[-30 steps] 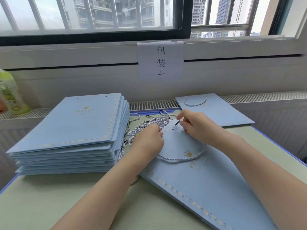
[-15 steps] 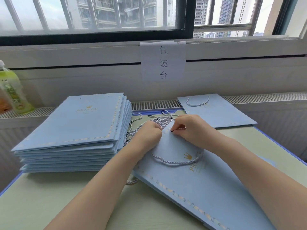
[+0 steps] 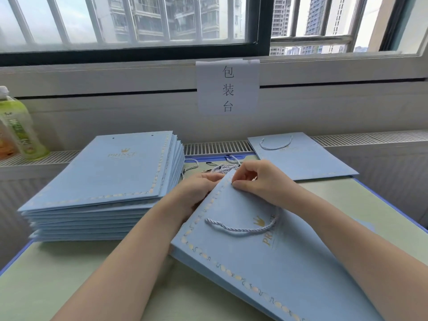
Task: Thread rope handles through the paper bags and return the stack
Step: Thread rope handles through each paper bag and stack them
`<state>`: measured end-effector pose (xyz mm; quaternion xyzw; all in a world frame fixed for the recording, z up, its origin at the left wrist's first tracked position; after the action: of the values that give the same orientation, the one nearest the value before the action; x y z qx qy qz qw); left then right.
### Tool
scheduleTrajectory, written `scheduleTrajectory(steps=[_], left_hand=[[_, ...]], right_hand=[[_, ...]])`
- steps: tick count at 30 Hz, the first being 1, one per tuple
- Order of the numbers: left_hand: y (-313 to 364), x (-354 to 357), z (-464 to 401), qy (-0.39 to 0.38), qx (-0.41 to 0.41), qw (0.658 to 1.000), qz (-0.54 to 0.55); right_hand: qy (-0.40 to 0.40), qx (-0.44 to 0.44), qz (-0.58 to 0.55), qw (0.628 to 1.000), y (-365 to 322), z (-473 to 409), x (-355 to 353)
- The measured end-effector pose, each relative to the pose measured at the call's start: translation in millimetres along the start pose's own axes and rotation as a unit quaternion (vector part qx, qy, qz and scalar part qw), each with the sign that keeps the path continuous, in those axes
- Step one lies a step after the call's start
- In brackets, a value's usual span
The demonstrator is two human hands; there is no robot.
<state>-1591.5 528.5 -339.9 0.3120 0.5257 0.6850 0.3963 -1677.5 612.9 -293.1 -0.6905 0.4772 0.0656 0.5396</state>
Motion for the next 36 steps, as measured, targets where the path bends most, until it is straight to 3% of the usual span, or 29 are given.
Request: scheduleTrajectory(steps=[10,17,22,26,30,33,36], left_hand=[[-7,-1,-1,0.003,-0.018,1.000,0.019],[3,4,4,0.022,0.008,0.998,-0.062],[24,-4,5,0.128,0.037,0.981,-0.139],[20,-10,4,0.144,0.051,0.969,-0.196],[23,-11,7,0.131,0.078,0.972,-0.177],[29,-3,11,0.096,0.103,0.959,-0.247],[30,1,12,0.064,0.108,0.953,-0.275]], right_hand=[[0.003,-0.035,-0.021,0.999,-10,2,-4],[0.007,0.004,-0.048,0.999,-5,1,-10],[-0.005,0.035,-0.045,0.998,-1,2,-11],[0.012,0.042,-0.093,0.995,-3,3,-15],[0.090,0.083,-0.186,0.975,5,1,-28],[0.142,0.110,-0.223,0.958,14,0,-38],[0.170,0.136,-0.346,0.912,21,0,-43]])
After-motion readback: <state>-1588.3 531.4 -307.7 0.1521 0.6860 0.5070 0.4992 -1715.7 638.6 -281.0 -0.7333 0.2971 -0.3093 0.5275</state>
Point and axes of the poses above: each hand's wrist, its own z-axis away from the middle knuckle, its own x-axis out of the palm, y = z × x, the point moved 8 cm from there along -z, towards the middle knuckle, and after that the axes turned 5 degrees about y, right-handed, at the moved point
